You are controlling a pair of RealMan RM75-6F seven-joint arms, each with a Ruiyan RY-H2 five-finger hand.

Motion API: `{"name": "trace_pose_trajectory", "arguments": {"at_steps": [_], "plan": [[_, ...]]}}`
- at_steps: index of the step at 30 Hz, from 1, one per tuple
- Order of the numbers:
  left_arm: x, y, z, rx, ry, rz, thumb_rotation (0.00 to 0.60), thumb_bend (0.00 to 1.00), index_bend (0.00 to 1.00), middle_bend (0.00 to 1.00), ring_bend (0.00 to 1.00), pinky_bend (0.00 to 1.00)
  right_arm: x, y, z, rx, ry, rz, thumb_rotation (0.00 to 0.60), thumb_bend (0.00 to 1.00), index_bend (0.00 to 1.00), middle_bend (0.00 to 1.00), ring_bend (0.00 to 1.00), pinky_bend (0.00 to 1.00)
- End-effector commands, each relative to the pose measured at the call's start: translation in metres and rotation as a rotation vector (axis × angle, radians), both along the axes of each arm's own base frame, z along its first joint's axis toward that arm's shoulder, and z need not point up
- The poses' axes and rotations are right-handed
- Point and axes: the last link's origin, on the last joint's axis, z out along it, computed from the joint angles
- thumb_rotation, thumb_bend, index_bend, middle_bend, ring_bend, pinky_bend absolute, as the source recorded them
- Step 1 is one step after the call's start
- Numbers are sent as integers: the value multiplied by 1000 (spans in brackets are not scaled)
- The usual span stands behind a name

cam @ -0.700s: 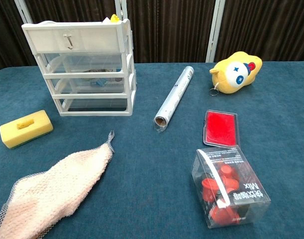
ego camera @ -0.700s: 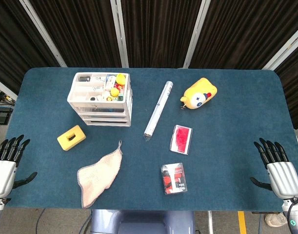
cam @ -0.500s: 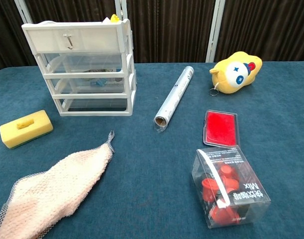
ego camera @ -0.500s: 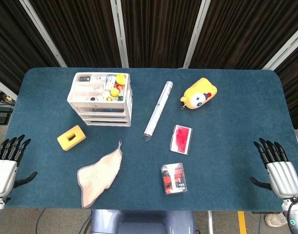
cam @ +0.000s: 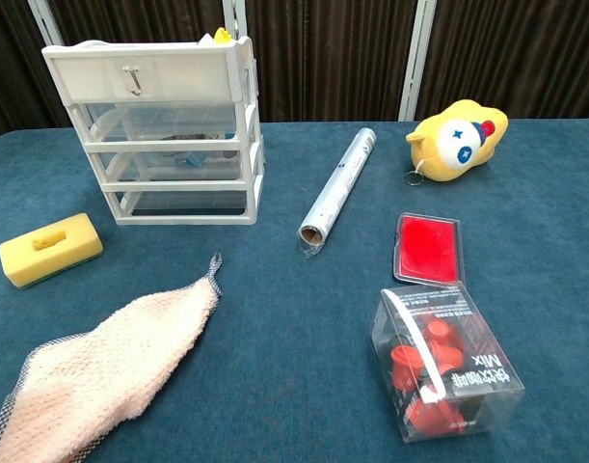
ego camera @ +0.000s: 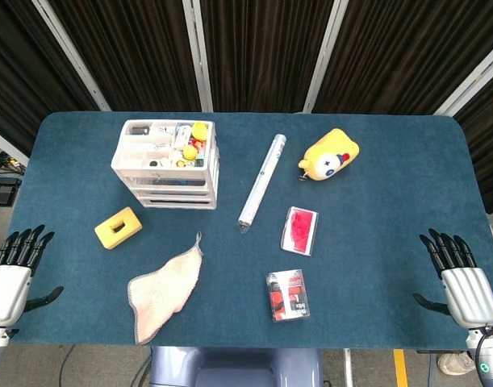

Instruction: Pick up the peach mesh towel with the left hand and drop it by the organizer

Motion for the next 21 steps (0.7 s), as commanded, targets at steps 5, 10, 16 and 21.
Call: {"name": "trace_pose_trajectory", "arguments": {"at_steps": [5, 10, 16, 21], "plan": [[6, -3, -11, -74, 32, 4, 600, 141, 74, 0, 0, 22, -2, 0, 3, 0, -11, -12, 600, 10, 0, 0, 0, 0], [24, 0, -29, -182, -7, 36, 600, 140, 90, 0, 0, 30, -1, 2, 2, 3, -9, -6, 600, 10, 0, 0, 0, 0], [57, 15, -60, -309, 71, -64, 600, 140, 92, 0, 0, 27, -1, 3, 3, -4, -12, -12, 600, 10, 0, 0, 0, 0], [75, 24, -92, -426, 148, -139, 600, 142, 91, 0, 0, 26, -2, 2, 4, -9, -19, -21, 600, 10, 0, 0, 0, 0]]}}
